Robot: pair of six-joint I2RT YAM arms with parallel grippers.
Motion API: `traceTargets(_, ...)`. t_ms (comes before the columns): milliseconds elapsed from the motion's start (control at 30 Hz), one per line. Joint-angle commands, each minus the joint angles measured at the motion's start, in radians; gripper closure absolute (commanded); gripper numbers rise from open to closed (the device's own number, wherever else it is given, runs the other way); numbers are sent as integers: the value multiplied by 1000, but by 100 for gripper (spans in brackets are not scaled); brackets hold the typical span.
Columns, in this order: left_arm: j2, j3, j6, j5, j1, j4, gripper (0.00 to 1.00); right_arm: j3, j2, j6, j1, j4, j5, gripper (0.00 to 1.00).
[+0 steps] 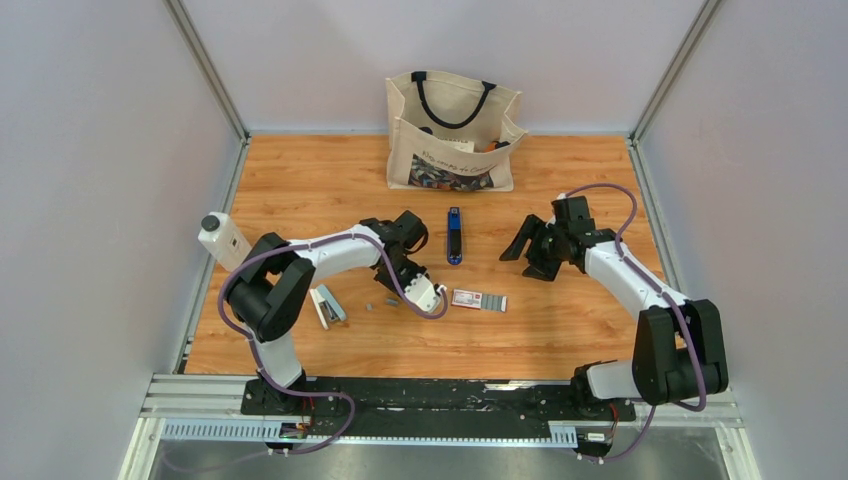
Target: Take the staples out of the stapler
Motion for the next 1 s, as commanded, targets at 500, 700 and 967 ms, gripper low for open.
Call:
traceTargets(500, 39, 6, 7, -11, -42, -60, 75, -25, 12, -17, -19, 35, -12, 31)
traceTargets(700, 24, 58, -62, 13, -46, -96, 77, -44, 20, -16, -17, 45, -12, 31)
traceTargets(967, -94, 263, -335, 114, -46, -161, 77, -32, -28, -38, -17, 43, -57, 30)
